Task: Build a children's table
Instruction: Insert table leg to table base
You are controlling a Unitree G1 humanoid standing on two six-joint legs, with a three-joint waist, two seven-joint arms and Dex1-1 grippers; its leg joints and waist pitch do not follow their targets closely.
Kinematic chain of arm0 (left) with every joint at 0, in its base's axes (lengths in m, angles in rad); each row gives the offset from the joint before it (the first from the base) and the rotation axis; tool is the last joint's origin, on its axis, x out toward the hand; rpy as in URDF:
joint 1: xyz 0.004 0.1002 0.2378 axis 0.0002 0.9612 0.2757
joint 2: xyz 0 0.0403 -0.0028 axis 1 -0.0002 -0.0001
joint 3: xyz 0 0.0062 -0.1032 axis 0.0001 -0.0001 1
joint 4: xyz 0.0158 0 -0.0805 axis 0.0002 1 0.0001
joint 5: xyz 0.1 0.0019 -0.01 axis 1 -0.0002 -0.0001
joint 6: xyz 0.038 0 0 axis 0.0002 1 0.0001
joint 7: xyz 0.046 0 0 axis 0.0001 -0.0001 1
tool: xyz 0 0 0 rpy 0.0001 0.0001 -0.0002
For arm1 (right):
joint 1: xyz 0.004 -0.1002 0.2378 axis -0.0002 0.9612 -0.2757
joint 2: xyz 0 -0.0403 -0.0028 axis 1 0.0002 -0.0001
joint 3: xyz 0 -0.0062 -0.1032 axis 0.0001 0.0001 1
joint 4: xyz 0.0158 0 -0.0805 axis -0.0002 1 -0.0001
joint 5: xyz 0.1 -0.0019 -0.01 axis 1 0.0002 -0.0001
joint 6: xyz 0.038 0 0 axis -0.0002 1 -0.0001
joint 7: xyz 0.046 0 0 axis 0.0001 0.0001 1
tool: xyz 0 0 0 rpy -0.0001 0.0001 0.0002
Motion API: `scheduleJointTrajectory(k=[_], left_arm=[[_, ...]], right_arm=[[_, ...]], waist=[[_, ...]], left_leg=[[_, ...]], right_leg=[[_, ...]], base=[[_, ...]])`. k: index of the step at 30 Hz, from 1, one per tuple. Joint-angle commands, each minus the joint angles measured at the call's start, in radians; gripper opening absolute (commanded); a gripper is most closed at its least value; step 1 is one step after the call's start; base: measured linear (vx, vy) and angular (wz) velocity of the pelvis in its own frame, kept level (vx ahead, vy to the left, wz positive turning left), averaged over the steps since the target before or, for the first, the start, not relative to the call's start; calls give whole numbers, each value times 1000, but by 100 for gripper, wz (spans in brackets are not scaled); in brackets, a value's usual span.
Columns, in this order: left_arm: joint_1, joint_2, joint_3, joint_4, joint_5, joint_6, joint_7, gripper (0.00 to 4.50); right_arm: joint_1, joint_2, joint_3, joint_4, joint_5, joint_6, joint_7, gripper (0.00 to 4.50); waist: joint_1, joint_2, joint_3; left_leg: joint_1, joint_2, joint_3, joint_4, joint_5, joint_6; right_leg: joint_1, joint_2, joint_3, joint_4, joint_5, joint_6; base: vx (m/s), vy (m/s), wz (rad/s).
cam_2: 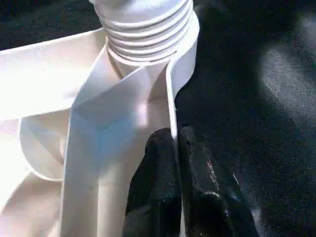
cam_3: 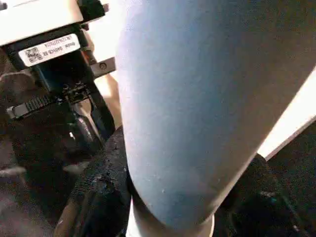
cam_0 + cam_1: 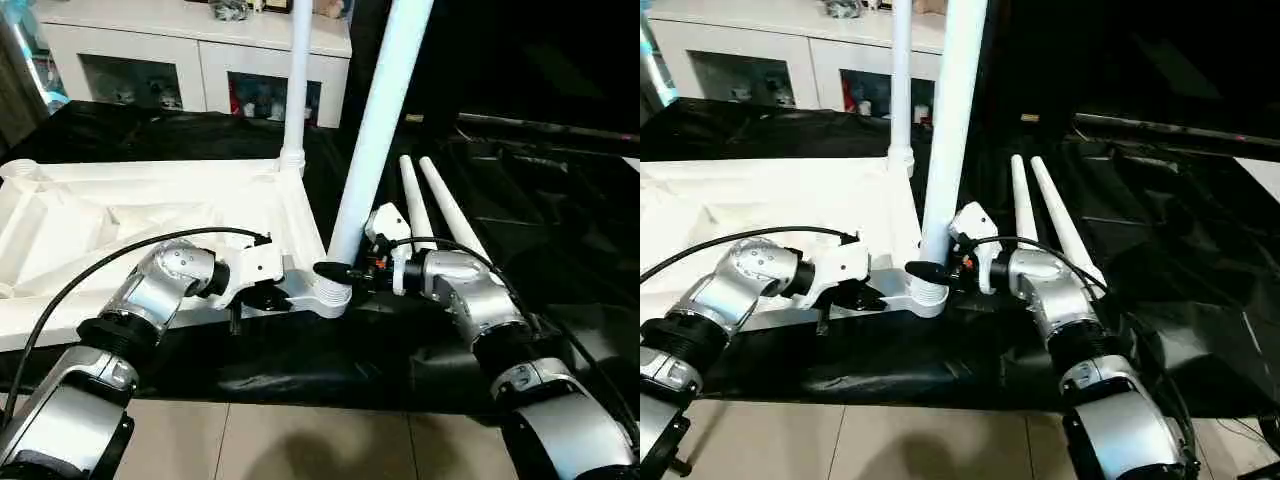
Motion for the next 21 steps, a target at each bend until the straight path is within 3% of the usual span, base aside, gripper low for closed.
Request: scheduleJointTrajectory(k=[1, 3, 5, 9, 12, 13, 16, 19, 21], left_arm=[[-48, -34, 12, 5, 3, 11, 51, 0], [-65, -58, 21, 38, 14, 34, 114, 0], [-88, -98, 21, 75, 31, 74, 184, 0], [-123, -166, 22, 118, 51, 142, 298, 0], [-156, -250, 27, 164, 64, 199, 430, 0], [-156, -250, 27, 164, 64, 199, 430, 0], [-171, -310, 22, 201, 73, 218, 487, 0], [-175, -322, 23, 211, 79, 220, 497, 0], [-177, -324, 23, 216, 80, 222, 500, 0]], right_arm=[[76, 6, 34, 172, -99, 96, -165, 186], [59, 37, -4, 211, -94, 111, -313, 186], [35, 80, -53, 261, -74, 135, -491, 186], [9, 132, -104, 309, -47, 156, -673, 186], [-15, 183, -144, 336, -8, 180, -752, 186], [-15, 183, -144, 336, -8, 180, -752, 186], [-38, 224, -160, 359, -3, 189, -807, 186], [-48, 240, -163, 371, -7, 189, -830, 186], [-53, 247, -166, 378, -11, 190, -838, 186]], waist=[[-9, 21, 7], [-14, 21, 9], [-23, 23, 12], [-41, 37, 11], [-44, 36, 10], [-42, 32, 13], [-40, 28, 16], [-42, 27, 18], [-45, 30, 14]], left_leg=[[6, 31, -23, -81, -521, -15], [13, 25, -30, -78, -549, -29], [9, 23, -40, -81, -568, -33], [6, 24, -53, -93, -623, -33], [9, 24, -48, -94, -614, -26], [13, 21, -45, -92, -617, -19], [13, 17, -44, -90, -609, -8], [14, 14, -48, -90, -627, -2], [8, 18, -52, -97, -628, -5]], right_leg=[[-19, -79, 60, -129, -607, -69], [-27, -81, 51, -141, -694, -33], [-22, -83, 42, -147, -718, -18], [-7, -81, 22, -157, -624, -34], [-12, -80, 28, -158, -572, -51], [-20, -79, 31, -163, -573, -54], [-24, -81, 34, -168, -605, -39], [-24, -84, 26, -175, -643, -20], [-15, -86, 25, -173, -611, -19]], base=[[0, 0, 0], [0, 0, 0], [-51, 19, -10], [-13, 7, -3], [-10, 18, -3], [0, 0, 0], [0, 0, 0], [0, 0, 0], [0, 0, 0]])
